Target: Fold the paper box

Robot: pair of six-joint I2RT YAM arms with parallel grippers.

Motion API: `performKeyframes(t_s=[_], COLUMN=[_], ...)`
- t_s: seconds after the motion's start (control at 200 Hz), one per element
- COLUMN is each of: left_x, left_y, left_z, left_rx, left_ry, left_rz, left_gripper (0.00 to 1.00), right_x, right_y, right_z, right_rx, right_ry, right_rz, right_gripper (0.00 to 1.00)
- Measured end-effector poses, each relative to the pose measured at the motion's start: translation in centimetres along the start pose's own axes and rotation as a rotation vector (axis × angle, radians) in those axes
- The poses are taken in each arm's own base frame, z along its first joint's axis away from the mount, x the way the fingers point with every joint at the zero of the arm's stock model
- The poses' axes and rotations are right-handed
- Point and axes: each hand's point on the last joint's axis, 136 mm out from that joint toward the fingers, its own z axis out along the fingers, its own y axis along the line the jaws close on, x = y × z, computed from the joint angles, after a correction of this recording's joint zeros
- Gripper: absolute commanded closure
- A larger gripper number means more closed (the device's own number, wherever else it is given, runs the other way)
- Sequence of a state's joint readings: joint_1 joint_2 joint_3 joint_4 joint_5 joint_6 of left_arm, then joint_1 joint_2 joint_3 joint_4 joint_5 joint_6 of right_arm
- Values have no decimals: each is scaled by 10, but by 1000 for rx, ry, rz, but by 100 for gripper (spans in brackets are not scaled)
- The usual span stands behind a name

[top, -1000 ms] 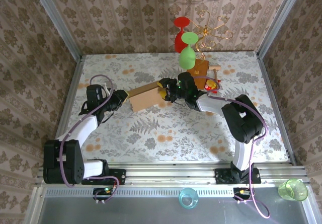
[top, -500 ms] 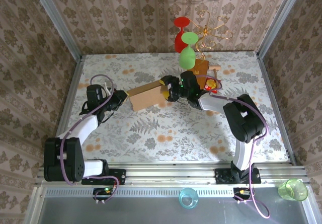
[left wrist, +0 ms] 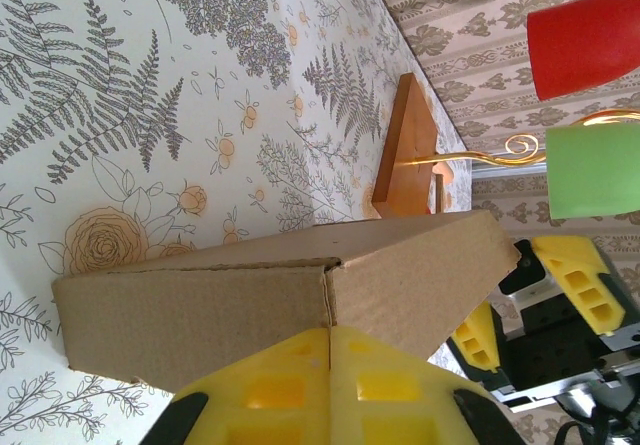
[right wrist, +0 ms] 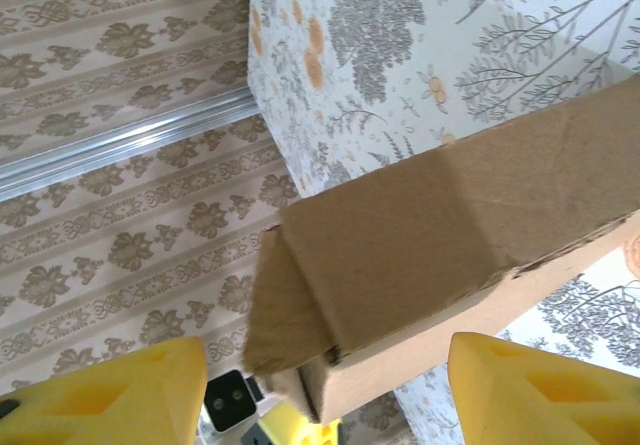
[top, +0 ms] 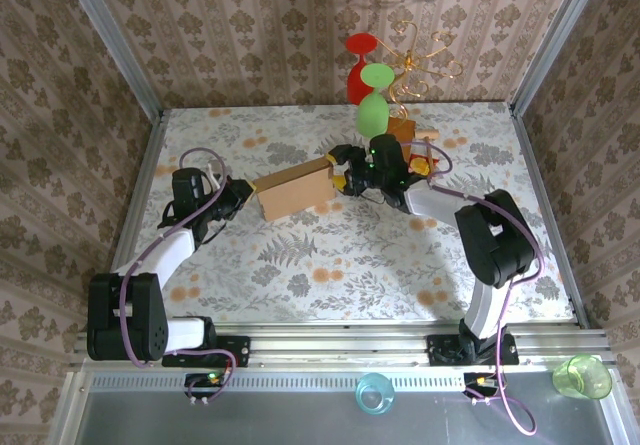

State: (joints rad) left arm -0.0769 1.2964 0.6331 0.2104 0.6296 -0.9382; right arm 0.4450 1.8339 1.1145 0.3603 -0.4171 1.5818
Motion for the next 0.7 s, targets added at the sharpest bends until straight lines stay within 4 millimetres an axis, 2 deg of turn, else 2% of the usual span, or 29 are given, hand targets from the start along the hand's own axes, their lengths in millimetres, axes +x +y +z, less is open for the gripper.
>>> performKeyframes(t_s=[0.125, 0.28, 0.7], left_x=[0, 0, 0], left_y=[0, 0, 0], left_z=[0, 0, 0], left_rx=[0, 0, 0], left_ry=[0, 0, 0], left_rz=[0, 0, 0], left_gripper=[95, 95, 95], right_x=[-3, -3, -4], right_y=[-9, -5, -6], right_z=[5, 7, 6], right_rx=[13, -7, -36], right_ry=[5, 7, 7], right_rz=[16, 13, 9], right_gripper=[49, 55, 83])
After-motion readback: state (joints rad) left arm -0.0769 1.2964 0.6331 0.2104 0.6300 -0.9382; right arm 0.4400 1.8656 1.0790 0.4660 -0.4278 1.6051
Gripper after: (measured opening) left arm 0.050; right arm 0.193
